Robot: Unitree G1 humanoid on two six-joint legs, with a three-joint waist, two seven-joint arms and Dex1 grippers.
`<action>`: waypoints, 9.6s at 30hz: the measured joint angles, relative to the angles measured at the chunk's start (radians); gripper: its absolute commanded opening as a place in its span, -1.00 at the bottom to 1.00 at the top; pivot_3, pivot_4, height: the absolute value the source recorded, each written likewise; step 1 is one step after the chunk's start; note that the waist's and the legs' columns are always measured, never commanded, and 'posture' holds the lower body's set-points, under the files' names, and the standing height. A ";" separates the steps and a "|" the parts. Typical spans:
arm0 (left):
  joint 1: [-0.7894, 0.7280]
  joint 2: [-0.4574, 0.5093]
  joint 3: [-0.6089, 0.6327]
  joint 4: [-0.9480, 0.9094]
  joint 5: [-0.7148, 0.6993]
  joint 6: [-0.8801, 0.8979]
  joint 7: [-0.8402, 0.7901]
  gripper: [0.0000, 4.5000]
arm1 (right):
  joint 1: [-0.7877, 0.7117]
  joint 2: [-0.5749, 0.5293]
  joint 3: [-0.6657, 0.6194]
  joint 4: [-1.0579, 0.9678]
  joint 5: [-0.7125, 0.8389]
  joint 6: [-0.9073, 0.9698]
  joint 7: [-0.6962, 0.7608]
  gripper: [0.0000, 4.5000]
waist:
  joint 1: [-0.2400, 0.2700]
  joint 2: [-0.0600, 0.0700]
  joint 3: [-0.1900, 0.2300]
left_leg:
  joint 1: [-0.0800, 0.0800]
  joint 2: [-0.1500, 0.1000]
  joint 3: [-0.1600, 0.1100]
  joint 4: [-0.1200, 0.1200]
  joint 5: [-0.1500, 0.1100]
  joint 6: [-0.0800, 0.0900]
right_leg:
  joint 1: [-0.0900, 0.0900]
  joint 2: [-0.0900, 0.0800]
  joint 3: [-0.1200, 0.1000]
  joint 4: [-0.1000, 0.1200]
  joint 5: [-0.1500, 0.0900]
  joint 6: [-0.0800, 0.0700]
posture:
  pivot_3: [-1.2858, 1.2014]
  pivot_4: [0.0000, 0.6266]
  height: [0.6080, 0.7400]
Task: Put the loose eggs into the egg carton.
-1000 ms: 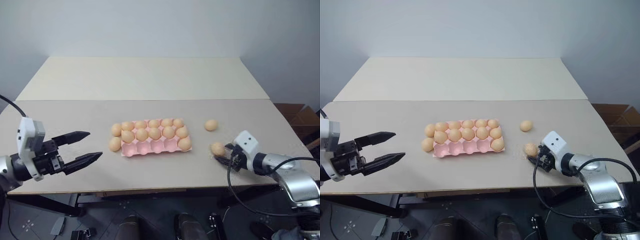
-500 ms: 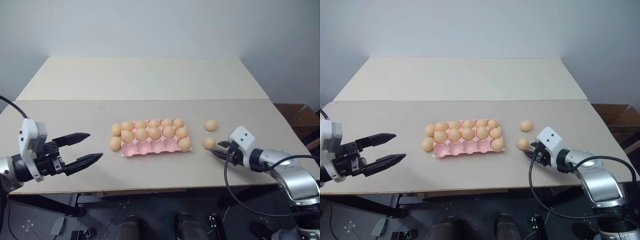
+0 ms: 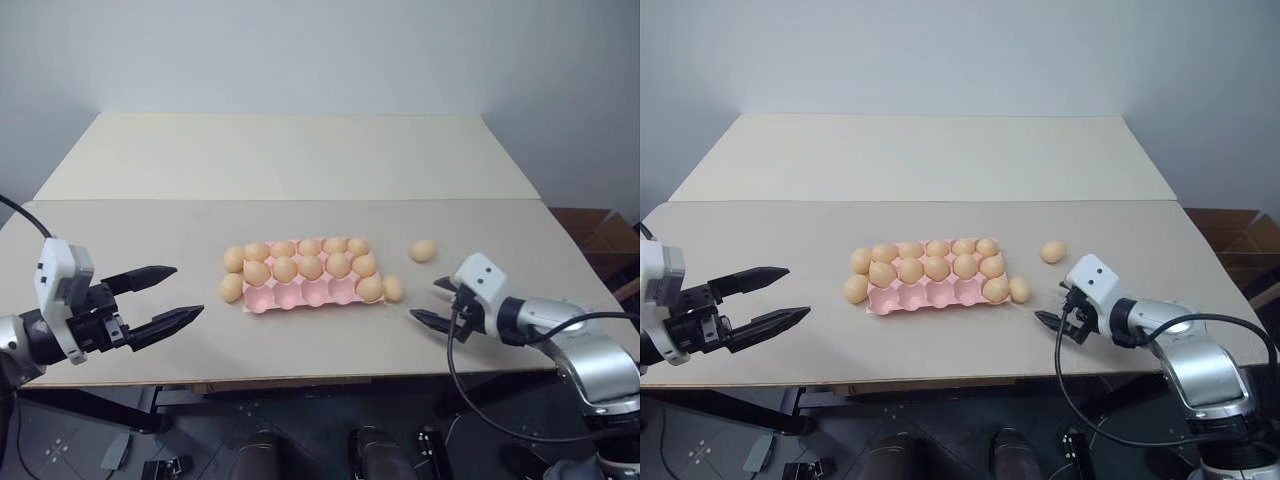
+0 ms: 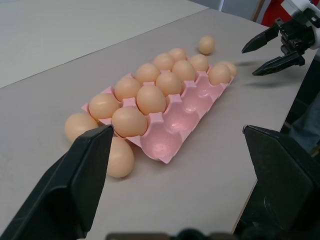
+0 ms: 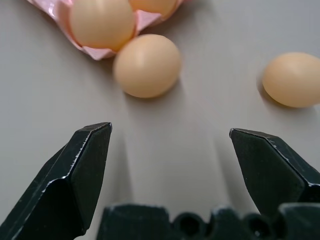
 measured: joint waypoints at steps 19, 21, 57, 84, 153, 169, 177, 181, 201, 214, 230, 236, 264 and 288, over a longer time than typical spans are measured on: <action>-0.009 0.000 -0.003 0.001 0.008 0.000 0.000 1.00 | -0.171 0.158 0.154 0.233 -0.101 -0.095 -0.044 0.56 | -0.011 0.000 0.000 | 0.000 0.000 0.000 0.000 0.000 0.000 | 0.000 0.001 0.000 0.001 0.002 -0.003 | 0.03 -0.52 1.00; -0.008 0.000 -0.003 0.001 0.008 0.000 0.000 1.00 | -0.175 0.167 0.159 0.246 -0.105 -0.111 -0.040 0.24 | -0.011 0.000 0.000 | 0.000 0.000 0.000 0.000 0.000 0.000 | 0.000 0.001 0.000 0.000 0.003 -0.004 | 0.03 -0.52 1.00; -0.044 -0.007 -0.064 0.038 0.037 -0.037 0.005 1.00 | -0.326 0.256 0.286 -0.029 -0.108 0.067 -0.098 0.99 | -0.010 0.000 0.000 | -0.003 0.000 0.000 0.000 0.000 0.000 | -0.004 0.000 -0.001 0.002 0.006 -0.001 | 0.03 -0.52 1.00; 0.125 -0.025 0.128 0.157 0.091 -0.146 -0.162 1.00 | -0.004 -0.015 -0.207 0.110 0.041 -0.221 0.138 0.99 | -0.016 0.000 0.001 | 0.004 0.002 0.002 -0.001 0.000 0.000 | 0.000 0.000 0.000 0.001 -0.001 -0.001 | 0.03 -0.52 1.00; 0.219 -0.044 0.161 0.142 0.107 -0.144 -0.156 1.00 | 0.061 -0.023 -0.197 -0.008 0.062 -0.277 0.288 0.98 | -0.018 -0.001 0.001 | 0.005 0.002 0.002 -0.001 -0.001 -0.001 | -0.001 0.001 0.000 0.003 -0.002 -0.001 | 0.03 -0.52 1.00; -0.255 -0.058 -0.347 0.418 0.332 -0.154 0.008 1.00 | -0.005 -0.016 -0.140 -0.008 0.062 -0.301 0.205 0.98 | 0.007 -0.001 0.001 | 0.001 0.000 0.002 -0.001 -0.002 -0.001 | 0.000 0.001 0.000 0.001 0.006 0.000 | 0.03 -0.52 1.00; -0.407 -0.123 -0.501 0.592 0.416 -0.211 -0.022 1.00 | -0.001 -0.012 -0.124 -0.055 0.069 -0.297 0.165 0.98 | 0.005 -0.001 0.001 | 0.000 0.000 0.001 -0.001 -0.002 0.000 | 0.000 0.001 -0.001 0.001 0.006 0.001 | 0.03 -0.52 1.00; -0.448 -0.148 -0.543 0.644 0.458 -0.240 -0.023 1.00 | 0.006 -0.012 -0.125 -0.069 0.071 -0.295 0.155 0.98 | 0.007 -0.001 0.001 | 0.000 0.000 0.001 -0.001 -0.002 0.000 | 0.000 0.001 -0.001 0.001 0.006 0.001 | 0.03 -0.52 1.00; -0.418 -0.161 -0.526 0.630 0.521 -0.273 0.026 0.04 | 0.007 -0.009 -0.120 -0.090 0.094 -0.275 0.114 1.00 | -0.006 -0.001 0.001 | 0.000 0.001 0.000 0.000 -0.002 0.000 | 0.000 0.001 -0.001 0.001 0.006 0.002 | 0.03 -0.52 1.00; -0.424 -0.145 -0.494 0.276 0.328 -0.209 -0.077 0.04 | 0.009 0.004 -0.100 -0.124 0.098 -0.261 0.079 1.00 | 0.012 -0.001 0.001 | 0.001 -0.002 0.000 0.002 -0.001 0.000 | 0.003 -0.001 -0.001 0.001 0.006 0.006 | 0.03 -0.52 1.00; -0.555 -0.179 -0.678 0.390 0.397 -0.188 -0.102 0.99 | 0.031 0.004 -0.094 -0.154 0.098 -0.250 0.025 1.00 | -0.001 -0.001 0.001 | 0.000 -0.001 -0.001 0.002 -0.001 0.000 | 0.002 0.001 0.000 0.001 0.007 0.006 | 0.03 -0.52 1.00; -0.466 -0.112 -0.537 0.346 0.383 -0.193 -0.085 0.99 | 0.020 0.004 -0.086 -0.149 0.098 -0.250 0.022 1.00 | -0.006 -0.001 0.001 | 0.000 0.000 -0.001 0.002 -0.001 0.000 | 0.002 0.000 -0.001 0.001 0.007 0.006 | 0.03 -0.52 1.00; -0.090 -0.070 -0.083 0.279 0.279 -0.196 -0.092 0.99 | -0.010 0.003 -0.087 -0.055 0.110 -0.280 0.109 1.00 | 0.011 0.000 0.001 | 0.002 0.001 0.000 0.002 -0.002 0.000 | 0.002 0.000 -0.001 0.002 0.002 -0.001 | 0.03 -0.52 1.00; -0.872 -0.271 -0.659 1.221 0.712 -0.528 -0.061 0.81 | 0.054 -0.007 -0.159 -0.180 0.142 -0.249 0.076 1.00 | 0.006 -0.002 0.001 | -0.002 -0.002 -0.001 0.003 -0.002 0.001 | 0.002 0.000 -0.002 0.000 0.009 0.006 | 0.03 -0.52 1.00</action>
